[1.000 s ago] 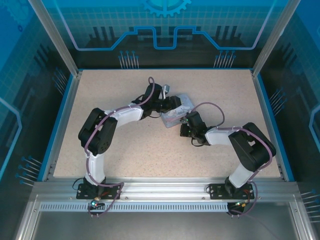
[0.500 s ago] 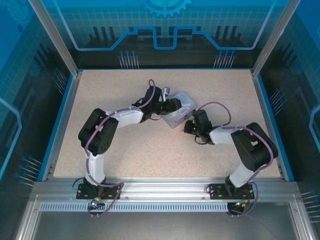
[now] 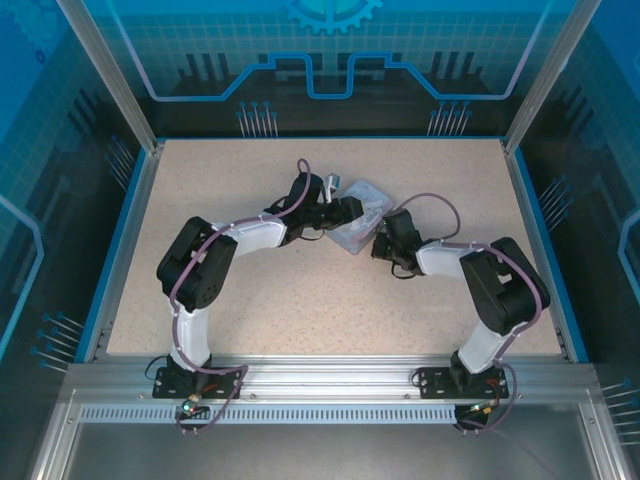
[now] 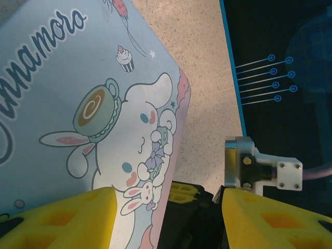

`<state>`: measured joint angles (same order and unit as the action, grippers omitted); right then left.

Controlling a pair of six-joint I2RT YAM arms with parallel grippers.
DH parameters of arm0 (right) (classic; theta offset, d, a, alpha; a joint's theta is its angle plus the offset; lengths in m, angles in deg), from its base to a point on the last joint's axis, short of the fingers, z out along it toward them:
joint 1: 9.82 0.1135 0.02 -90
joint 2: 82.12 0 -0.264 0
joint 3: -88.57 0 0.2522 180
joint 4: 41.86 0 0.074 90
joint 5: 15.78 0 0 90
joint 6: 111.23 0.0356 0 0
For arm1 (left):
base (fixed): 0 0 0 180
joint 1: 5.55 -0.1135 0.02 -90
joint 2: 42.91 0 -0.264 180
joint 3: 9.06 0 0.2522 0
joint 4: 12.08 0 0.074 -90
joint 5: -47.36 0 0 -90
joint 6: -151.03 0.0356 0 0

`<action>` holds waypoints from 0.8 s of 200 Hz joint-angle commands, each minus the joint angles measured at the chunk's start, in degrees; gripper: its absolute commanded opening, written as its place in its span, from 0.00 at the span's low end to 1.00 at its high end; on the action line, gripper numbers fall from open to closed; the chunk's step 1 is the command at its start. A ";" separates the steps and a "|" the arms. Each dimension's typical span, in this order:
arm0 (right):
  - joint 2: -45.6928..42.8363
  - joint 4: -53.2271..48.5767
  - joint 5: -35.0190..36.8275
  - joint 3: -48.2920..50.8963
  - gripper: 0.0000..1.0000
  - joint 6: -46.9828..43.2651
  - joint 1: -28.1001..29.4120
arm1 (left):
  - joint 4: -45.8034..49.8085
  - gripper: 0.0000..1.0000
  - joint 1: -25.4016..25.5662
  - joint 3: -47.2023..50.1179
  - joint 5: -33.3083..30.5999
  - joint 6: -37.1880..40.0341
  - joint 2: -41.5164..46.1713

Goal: Unlock a padlock with a key

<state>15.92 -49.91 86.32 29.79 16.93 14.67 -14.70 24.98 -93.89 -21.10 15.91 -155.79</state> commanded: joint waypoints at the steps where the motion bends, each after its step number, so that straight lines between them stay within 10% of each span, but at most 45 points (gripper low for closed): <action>1: 3.16 -12.47 11.56 -5.94 0.00 -1.52 2.19 | 4.67 0.58 -0.93 2.32 -1.32 -0.76 -1.55; 38: 2.36 -13.75 13.40 -7.37 0.09 -1.31 3.46 | 4.41 0.58 -1.50 2.60 -1.30 -1.20 -1.62; 109: -7.63 -1.43 -1.54 4.28 0.57 -7.67 2.26 | 4.52 0.58 -2.43 2.64 -1.19 -1.63 -1.34; 160: -10.55 5.94 -22.87 8.87 0.49 -9.18 -8.58 | 5.30 0.57 -2.60 2.52 -1.50 -1.14 -0.08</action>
<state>4.77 -49.05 76.77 38.08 9.12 11.42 -15.34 23.60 -93.48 -20.69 14.42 -155.77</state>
